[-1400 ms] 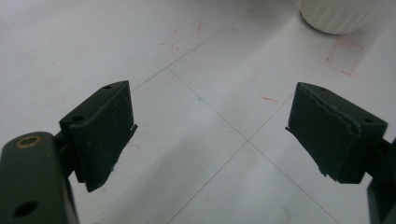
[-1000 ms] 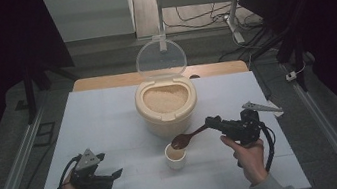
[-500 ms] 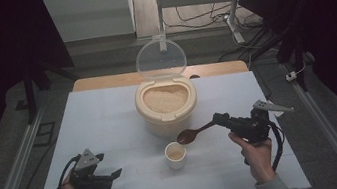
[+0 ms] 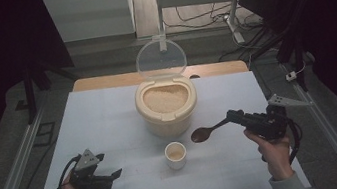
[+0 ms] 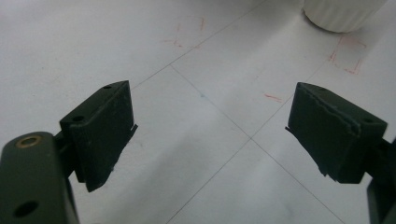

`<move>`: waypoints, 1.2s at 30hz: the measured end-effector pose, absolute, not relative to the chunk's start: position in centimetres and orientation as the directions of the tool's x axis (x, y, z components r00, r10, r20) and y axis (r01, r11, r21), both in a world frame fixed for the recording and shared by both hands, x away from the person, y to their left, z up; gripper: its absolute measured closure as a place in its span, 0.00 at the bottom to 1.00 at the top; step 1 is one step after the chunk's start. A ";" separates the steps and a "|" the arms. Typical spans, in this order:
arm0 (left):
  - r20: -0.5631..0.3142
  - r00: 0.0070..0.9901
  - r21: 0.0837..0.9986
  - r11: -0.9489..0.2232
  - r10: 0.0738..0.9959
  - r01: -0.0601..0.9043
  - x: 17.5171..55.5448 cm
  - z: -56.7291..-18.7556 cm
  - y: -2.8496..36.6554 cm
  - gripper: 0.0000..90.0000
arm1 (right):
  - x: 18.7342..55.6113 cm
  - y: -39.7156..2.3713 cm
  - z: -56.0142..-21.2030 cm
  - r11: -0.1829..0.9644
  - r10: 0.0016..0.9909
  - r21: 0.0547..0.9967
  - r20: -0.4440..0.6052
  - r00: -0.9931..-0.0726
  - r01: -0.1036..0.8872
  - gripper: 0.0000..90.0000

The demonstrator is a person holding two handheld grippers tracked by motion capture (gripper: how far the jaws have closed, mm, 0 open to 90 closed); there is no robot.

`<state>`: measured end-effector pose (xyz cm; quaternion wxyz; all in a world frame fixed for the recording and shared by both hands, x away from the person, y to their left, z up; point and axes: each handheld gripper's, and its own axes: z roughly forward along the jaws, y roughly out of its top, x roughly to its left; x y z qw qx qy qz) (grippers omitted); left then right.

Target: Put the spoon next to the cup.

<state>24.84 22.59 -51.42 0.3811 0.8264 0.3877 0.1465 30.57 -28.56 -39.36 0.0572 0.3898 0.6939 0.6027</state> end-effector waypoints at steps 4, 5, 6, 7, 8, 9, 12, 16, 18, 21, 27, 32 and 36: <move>-0.052 0.657 0.742 -0.411 0.752 0.529 24.8 -51.4 22.6 0.16 | 30.7 -28.5 -39.6 -0.011 0.606 0.875 0.391 -0.692 0.484 0.92; -0.053 0.657 0.743 -0.410 0.752 0.529 24.8 -51.4 22.6 0.16 | 30.7 -28.5 -39.7 -0.006 0.606 0.874 0.390 -0.693 0.486 0.92; -0.052 0.657 0.743 -0.411 0.752 0.529 24.8 -51.4 22.6 0.16 | 30.8 -28.5 -39.7 -0.001 0.605 0.873 0.390 -0.694 0.488 0.92; -0.052 0.658 0.743 -0.411 0.752 0.528 24.8 -51.4 22.6 0.16 | 30.8 -28.5 -39.7 0.005 0.603 0.871 0.389 -0.696 0.491 0.92; -0.051 0.658 0.742 -0.412 0.751 0.528 24.8 -51.4 22.6 0.16 | 30.8 -28.4 -39.7 0.008 0.603 0.870 0.389 -0.696 0.493 0.92; -0.051 0.658 0.742 -0.412 0.751 0.528 24.8 -51.4 22.6 0.16 | 30.8 -28.4 -39.7 0.017 0.598 0.867 0.390 -0.701 0.497 0.92; -0.053 0.658 0.743 -0.411 0.751 0.528 24.8 -51.4 22.6 0.16 | 30.9 -28.1 -39.7 0.057 0.577 0.856 0.391 -0.717 0.513 0.92; -0.052 0.660 0.742 -0.413 0.750 0.528 24.9 -51.4 22.5 0.16 | 31.1 -27.5 -39.8 0.139 0.535 0.827 0.401 -0.744 0.545 0.92; -0.051 0.660 0.741 -0.415 0.749 0.528 24.9 -51.5 22.5 0.16 | 31.2 -27.0 -40.0 0.188 0.517 0.808 0.402 -0.756 0.558 0.92; -0.051 0.660 0.740 -0.416 0.749 0.529 25.0 -51.5 22.4 0.16 | 31.4 -26.1 -40.3 0.258 0.493 0.781 0.399 -0.773 0.568 0.92; -0.051 0.662 0.739 -0.417 0.748 0.529 25.0 -51.5 22.4 0.16 | 32.0 -24.0 -41.0 0.362 0.449 0.729 0.410 -0.794 0.581 0.92; -0.051 0.662 0.738 -0.418 0.748 0.529 25.0 -51.5 22.4 0.16 | 32.9 -22.4 -41.7 0.431 0.423 0.681 0.427 -0.799 0.592 0.92; -0.050 0.665 0.736 -0.423 0.745 0.528 25.0 -51.5 22.4 0.16 | 33.7 -21.1 -42.5 0.481 0.400 0.637 0.453 -0.797 0.603 0.92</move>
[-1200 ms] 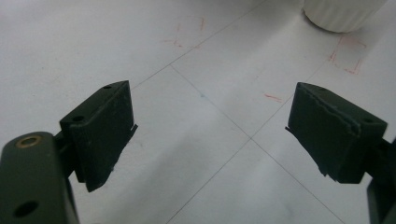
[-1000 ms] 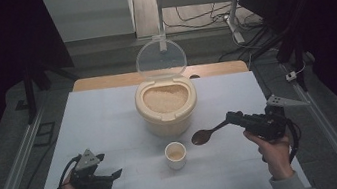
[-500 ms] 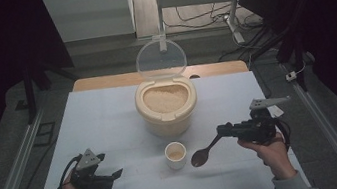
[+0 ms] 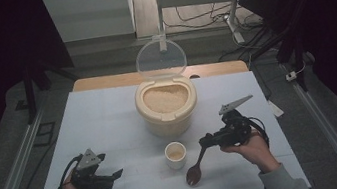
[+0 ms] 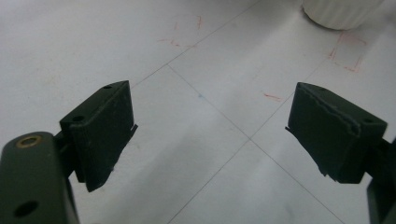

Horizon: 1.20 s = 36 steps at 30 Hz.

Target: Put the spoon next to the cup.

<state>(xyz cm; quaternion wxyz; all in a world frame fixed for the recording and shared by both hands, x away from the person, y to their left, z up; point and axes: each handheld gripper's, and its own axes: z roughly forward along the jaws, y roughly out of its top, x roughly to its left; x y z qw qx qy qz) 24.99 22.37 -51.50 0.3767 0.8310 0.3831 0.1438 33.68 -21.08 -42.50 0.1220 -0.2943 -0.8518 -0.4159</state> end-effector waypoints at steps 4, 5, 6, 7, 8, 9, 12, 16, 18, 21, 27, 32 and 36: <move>-0.050 0.665 0.737 -0.422 0.746 0.528 25.0 -51.5 22.4 0.16 | 34.5 -20.0 -43.2 0.498 0.395 0.613 0.469 -0.790 0.613 0.92; -0.049 0.665 0.737 -0.422 0.746 0.528 25.0 -51.5 22.4 0.16 | 34.7 -19.9 -43.3 0.496 0.398 0.608 0.475 -0.785 0.620 0.91; -0.049 0.665 0.737 -0.423 0.745 0.528 25.0 -51.5 22.4 0.16 | 34.9 -19.8 -43.5 0.496 0.401 0.605 0.477 -0.782 0.623 0.91; -0.048 0.665 0.736 -0.424 0.745 0.528 25.0 -51.5 22.4 0.16 | 35.1 -19.7 -43.6 0.496 0.408 0.604 0.473 -0.781 0.624 0.90; -0.049 0.666 0.736 -0.424 0.745 0.528 25.0 -51.5 22.4 0.16 | 35.3 -19.7 -43.7 0.495 0.421 0.607 0.459 -0.782 0.622 0.88; -0.047 0.666 0.736 -0.425 0.744 0.527 25.0 -51.5 22.4 0.16 | 35.5 -19.7 -43.9 0.495 0.440 0.607 0.441 -0.782 0.621 0.86; -0.046 0.667 0.735 -0.427 0.744 0.527 25.0 -51.6 22.3 0.16 | 36.0 -19.8 -44.6 0.476 0.478 0.625 0.406 -0.779 0.618 0.82; -0.044 0.667 0.734 -0.429 0.744 0.527 25.0 -51.6 22.3 0.16 | 36.1 -19.8 -45.7 0.468 0.520 0.664 0.327 -0.789 0.584 0.75; -0.043 0.668 0.733 -0.431 0.743 0.526 25.0 -51.6 22.3 0.16 | 36.1 -19.7 -46.3 0.470 0.543 0.676 0.285 -0.790 0.567 0.71; -0.043 0.668 0.733 -0.431 0.743 0.526 25.0 -51.6 22.3 0.16 | 36.2 -19.6 -47.2 0.473 0.566 0.689 0.239 -0.789 0.549 0.66; -0.043 0.670 0.731 -0.434 0.741 0.527 25.0 -51.6 22.3 0.16 | 36.9 -19.6 -48.8 0.472 0.608 0.678 0.213 -0.765 0.564 0.59; -0.042 0.670 0.727 -0.437 0.741 0.529 25.0 -51.7 22.2 0.16 | 37.4 -19.1 -50.1 0.495 0.633 0.658 0.175 -0.754 0.568 0.51; -0.042 0.670 0.727 -0.438 0.741 0.529 25.0 -51.7 22.2 0.16 | 37.4 -18.6 -50.4 0.507 0.651 0.657 0.133 -0.748 0.558 0.48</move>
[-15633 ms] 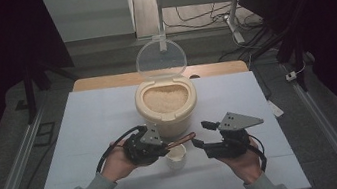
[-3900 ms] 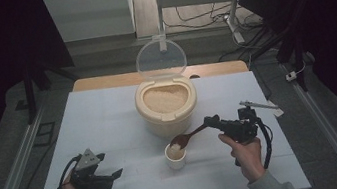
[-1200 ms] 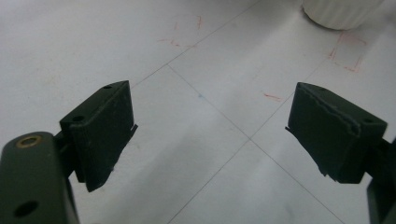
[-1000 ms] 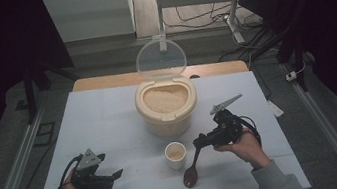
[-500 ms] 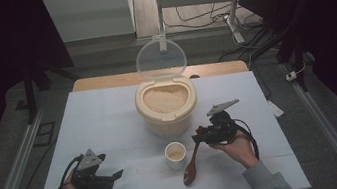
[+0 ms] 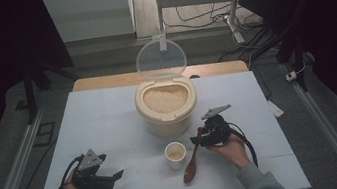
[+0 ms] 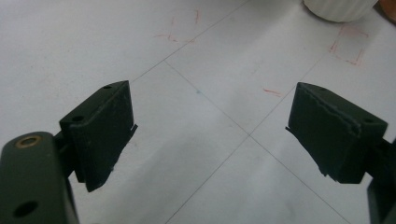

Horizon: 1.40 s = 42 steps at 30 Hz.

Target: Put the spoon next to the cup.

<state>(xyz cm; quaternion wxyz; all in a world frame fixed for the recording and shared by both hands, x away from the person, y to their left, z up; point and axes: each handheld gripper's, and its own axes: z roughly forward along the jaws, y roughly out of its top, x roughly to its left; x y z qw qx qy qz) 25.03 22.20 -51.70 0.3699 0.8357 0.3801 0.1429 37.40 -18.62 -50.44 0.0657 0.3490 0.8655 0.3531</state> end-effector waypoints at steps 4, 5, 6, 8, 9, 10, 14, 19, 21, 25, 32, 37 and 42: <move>-0.040 0.672 0.727 -0.440 0.740 0.528 25.0 -51.7 22.2 0.16 | 37.5 -18.1 -51.0 0.524 0.678 0.639 0.086 -0.730 0.563 0.46; -0.040 0.672 0.727 -0.440 0.740 0.528 25.0 -51.7 22.2 0.16 | 37.5 -18.0 -51.1 0.521 0.683 0.641 0.084 -0.725 0.564 0.46; -0.041 0.671 0.727 -0.439 0.740 0.528 25.0 -51.7 22.2 0.16 | 37.5 -17.9 -51.2 0.517 0.690 0.638 0.083 -0.719 0.570 0.46; -0.041 0.671 0.727 -0.439 0.740 0.528 25.0 -51.7 22.2 0.16 | 37.5 -17.7 -51.3 0.524 0.696 0.632 0.069 -0.714 0.571 0.45; -0.041 0.671 0.727 -0.439 0.740 0.528 25.0 -51.7 22.2 0.16 | 37.4 -17.6 -51.4 0.525 0.700 0.631 0.062 -0.711 0.571 0.44; -0.040 0.671 0.727 -0.440 0.740 0.528 25.0 -51.7 22.2 0.16 | 37.4 -17.5 -51.5 0.533 0.700 0.629 0.048 -0.712 0.566 0.43; -0.039 0.671 0.726 -0.441 0.740 0.528 25.0 -51.7 22.2 0.16 | 37.5 -17.5 -51.5 0.528 0.709 0.643 0.026 -0.704 0.555 0.39; -0.040 0.671 0.728 -0.438 0.740 0.527 25.0 -51.7 22.3 0.16 | 37.0 -18.8 -50.4 0.461 0.723 0.706 0.053 -0.689 0.538 0.39; -0.041 0.671 0.729 -0.437 0.741 0.527 25.0 -51.7 22.3 0.16 | 36.5 -19.7 -49.9 0.441 0.711 0.730 0.071 -0.699 0.522 0.40; -0.042 0.667 0.732 -0.432 0.744 0.527 24.9 -51.6 22.4 0.16 | 35.3 -21.8 -49.1 0.429 0.669 0.767 0.086 -0.738 0.478 0.43; -0.046 0.658 0.739 -0.418 0.752 0.529 24.9 -51.6 22.5 0.16 | 32.7 -25.1 -48.4 0.405 0.624 0.816 0.083 -0.777 0.412 0.45; -0.050 0.653 0.744 -0.408 0.756 0.529 24.9 -51.5 22.6 0.16 | 31.4 -27.0 -48.4 0.414 0.617 0.827 0.053 -0.785 0.381 0.46; -0.053 0.649 0.748 -0.401 0.759 0.530 24.9 -51.5 22.6 0.16 | 30.4 -29.0 -48.8 0.396 0.634 0.840 0.043 -0.772 0.372 0.47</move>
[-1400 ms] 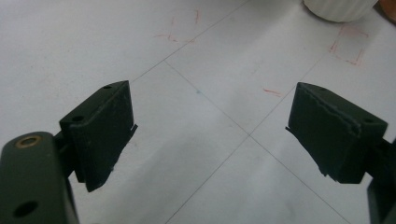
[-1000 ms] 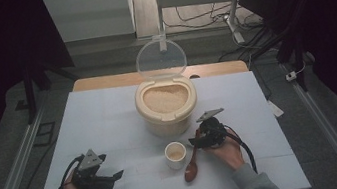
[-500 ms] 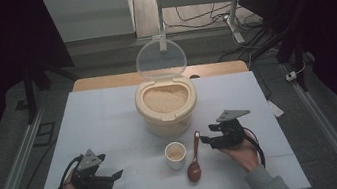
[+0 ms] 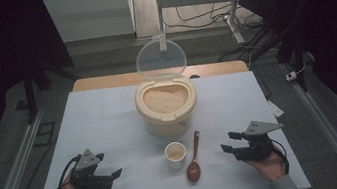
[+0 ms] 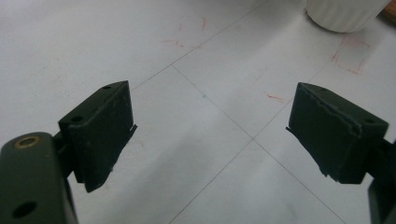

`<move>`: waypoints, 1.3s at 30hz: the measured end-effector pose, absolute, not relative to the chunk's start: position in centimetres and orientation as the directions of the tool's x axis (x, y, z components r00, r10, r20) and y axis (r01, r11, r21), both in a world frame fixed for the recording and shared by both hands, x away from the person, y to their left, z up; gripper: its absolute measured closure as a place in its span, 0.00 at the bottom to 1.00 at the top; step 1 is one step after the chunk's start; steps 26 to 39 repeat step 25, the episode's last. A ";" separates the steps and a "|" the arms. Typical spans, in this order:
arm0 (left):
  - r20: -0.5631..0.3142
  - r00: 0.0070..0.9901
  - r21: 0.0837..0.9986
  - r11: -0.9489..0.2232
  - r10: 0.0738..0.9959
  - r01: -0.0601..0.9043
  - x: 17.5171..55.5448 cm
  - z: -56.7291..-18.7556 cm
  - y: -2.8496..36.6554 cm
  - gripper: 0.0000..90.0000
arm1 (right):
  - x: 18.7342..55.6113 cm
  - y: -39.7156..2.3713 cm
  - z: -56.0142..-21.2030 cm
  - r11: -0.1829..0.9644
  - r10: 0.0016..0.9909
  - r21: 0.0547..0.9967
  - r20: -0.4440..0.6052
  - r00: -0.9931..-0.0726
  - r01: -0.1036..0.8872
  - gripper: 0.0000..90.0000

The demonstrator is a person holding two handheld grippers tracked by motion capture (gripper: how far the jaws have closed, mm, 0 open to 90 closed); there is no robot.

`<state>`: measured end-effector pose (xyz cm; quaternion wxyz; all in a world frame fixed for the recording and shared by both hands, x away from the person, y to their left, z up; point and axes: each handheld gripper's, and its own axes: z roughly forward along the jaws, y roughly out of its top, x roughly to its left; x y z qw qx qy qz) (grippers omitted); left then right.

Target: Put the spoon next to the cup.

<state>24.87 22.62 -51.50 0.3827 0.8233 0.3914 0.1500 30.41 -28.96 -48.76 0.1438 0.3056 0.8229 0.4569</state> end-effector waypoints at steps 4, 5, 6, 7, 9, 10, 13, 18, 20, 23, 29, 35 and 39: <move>-0.052 0.645 0.750 -0.396 0.763 0.529 24.9 -51.5 22.7 0.16 | 29.8 -30.0 -48.9 0.402 0.636 0.844 0.022 -0.771 0.356 0.47; -0.053 0.644 0.751 -0.394 0.763 0.530 24.9 -51.5 22.7 0.15 | 29.7 -30.1 -48.9 0.403 0.635 0.846 0.016 -0.773 0.349 0.47; -0.054 0.643 0.752 -0.393 0.764 0.530 24.9 -51.5 22.7 0.16 | 29.7 -30.2 -48.9 0.411 0.636 0.843 0.009 -0.772 0.348 0.47; -0.054 0.643 0.752 -0.393 0.764 0.530 24.9 -51.4 22.7 0.16 | 29.6 -30.3 -49.0 0.415 0.633 0.842 0.005 -0.775 0.345 0.47; -0.054 0.643 0.753 -0.392 0.764 0.529 24.8 -51.4 22.7 0.15 | 29.6 -30.3 -49.0 0.423 0.640 0.838 -0.007 -0.769 0.344 0.47; -0.053 0.642 0.753 -0.392 0.765 0.529 24.8 -51.4 22.7 0.15 | 29.6 -30.2 -49.0 0.419 0.634 0.842 -0.003 -0.773 0.340 0.47; -0.055 0.642 0.754 -0.390 0.765 0.529 24.8 -51.4 22.7 0.15 | 29.6 -30.1 -48.9 0.433 0.633 0.835 -0.015 -0.774 0.339 0.47; -0.054 0.642 0.754 -0.390 0.765 0.529 24.8 -51.4 22.7 0.15 | 29.6 -30.2 -48.8 0.433 0.633 0.838 -0.020 -0.774 0.333 0.47; -0.054 0.642 0.754 -0.390 0.765 0.528 24.8 -51.4 22.7 0.15 | 29.6 -30.2 -48.8 0.429 0.633 0.840 -0.017 -0.774 0.332 0.47; -0.052 0.642 0.754 -0.391 0.765 0.528 24.8 -51.4 22.7 0.15 | 29.6 -30.2 -48.7 0.431 0.634 0.840 -0.021 -0.773 0.331 0.47; -0.052 0.642 0.754 -0.391 0.765 0.528 24.8 -51.4 22.7 0.15 | 29.6 -30.1 -48.7 0.431 0.628 0.841 -0.020 -0.778 0.326 0.47; -0.052 0.642 0.754 -0.391 0.765 0.528 24.8 -51.4 22.7 0.15 | 29.6 -30.1 -48.7 0.431 0.628 0.841 -0.020 -0.778 0.326 0.47; -0.052 0.642 0.754 -0.391 0.765 0.528 24.8 -51.4 22.7 0.15 | 29.6 -30.1 -48.7 0.431 0.628 0.841 -0.020 -0.778 0.326 0.47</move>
